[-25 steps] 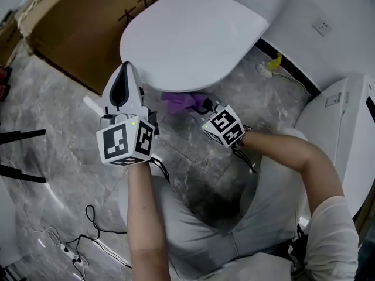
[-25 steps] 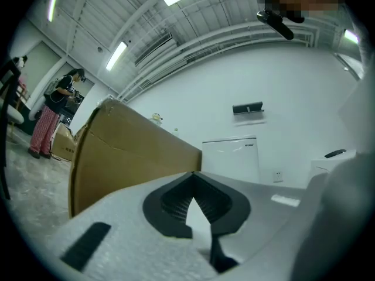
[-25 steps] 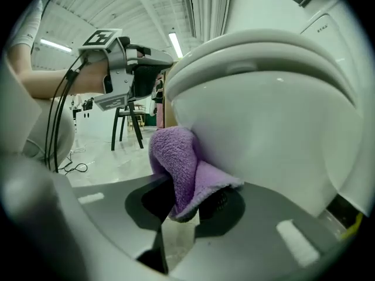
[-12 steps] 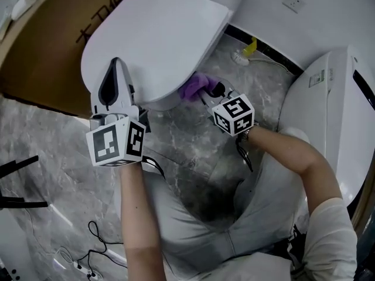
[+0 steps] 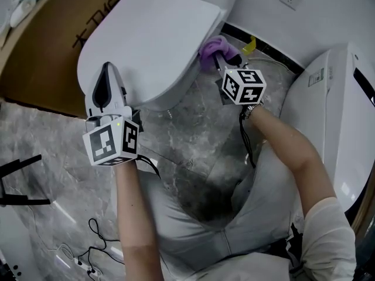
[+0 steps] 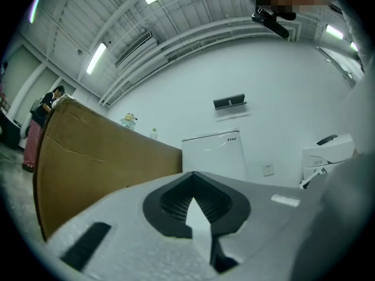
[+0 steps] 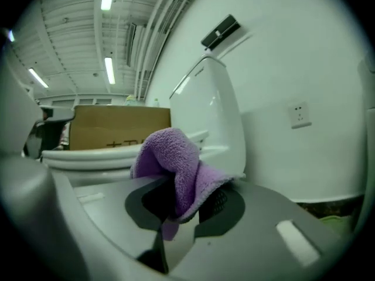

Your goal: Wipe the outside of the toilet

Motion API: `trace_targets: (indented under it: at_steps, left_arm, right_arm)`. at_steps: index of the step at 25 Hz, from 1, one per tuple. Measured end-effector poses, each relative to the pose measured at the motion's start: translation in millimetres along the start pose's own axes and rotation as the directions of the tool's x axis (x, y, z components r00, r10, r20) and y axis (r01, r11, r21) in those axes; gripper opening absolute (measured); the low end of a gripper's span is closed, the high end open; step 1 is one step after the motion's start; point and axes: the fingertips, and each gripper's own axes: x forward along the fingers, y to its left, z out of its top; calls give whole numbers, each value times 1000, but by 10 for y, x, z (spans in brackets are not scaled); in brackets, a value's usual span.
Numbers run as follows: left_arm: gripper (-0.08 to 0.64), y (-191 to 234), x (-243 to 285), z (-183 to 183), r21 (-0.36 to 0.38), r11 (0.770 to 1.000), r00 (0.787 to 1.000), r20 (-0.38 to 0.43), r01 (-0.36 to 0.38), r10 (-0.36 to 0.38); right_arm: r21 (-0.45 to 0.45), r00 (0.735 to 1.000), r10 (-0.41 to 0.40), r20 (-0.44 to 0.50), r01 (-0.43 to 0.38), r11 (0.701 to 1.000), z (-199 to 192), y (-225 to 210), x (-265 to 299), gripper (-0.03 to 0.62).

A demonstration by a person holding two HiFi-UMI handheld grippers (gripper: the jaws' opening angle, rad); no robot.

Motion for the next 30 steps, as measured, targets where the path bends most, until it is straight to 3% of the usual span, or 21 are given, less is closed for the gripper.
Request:
trace_targets:
  at_steps: [3, 7, 10, 12, 17, 21, 26, 30]
  left_arm:
    - [6, -24, 13, -14, 39, 999, 1000, -14, -2, 2]
    - [6, -76, 16, -34, 50, 998, 1000, -22, 23, -22]
    - [6, -91, 13, -46, 49, 998, 999, -31, 43, -42]
    - [6, -111, 10, -57, 64, 997, 998, -42, 52, -49]
    - [6, -150, 0, -72, 71, 996, 997, -56, 56, -52]
    - [6, -127, -15, -79, 51, 997, 997, -59, 53, -50]
    - [6, -119, -29, -89, 53, 997, 996, -74, 58, -54]
    - [6, -131, -49, -92, 89, 994, 996, -68, 58, -52]
  right_arm:
    - [65, 992, -93, 90, 87, 994, 353, -375, 57, 78]
    - [110, 981, -100, 165, 82, 991, 770, -427, 89, 78]
    - [102, 977, -26, 212, 5, 995, 1059, -163, 136, 78]
    - [75, 972, 65, 228, -84, 994, 1191, 146, 176, 78]
    - [-16, 931, 299, 208, -302, 953, 1289, 994, 232, 79]
    - [-6, 904, 384, 189, -390, 921, 1267, 1493, 234, 78]
    - [-132, 858, 502, 106, -488, 863, 1165, 1995, 191, 78]
    - [-122, 857, 503, 109, -491, 863, 1155, 2009, 196, 78]
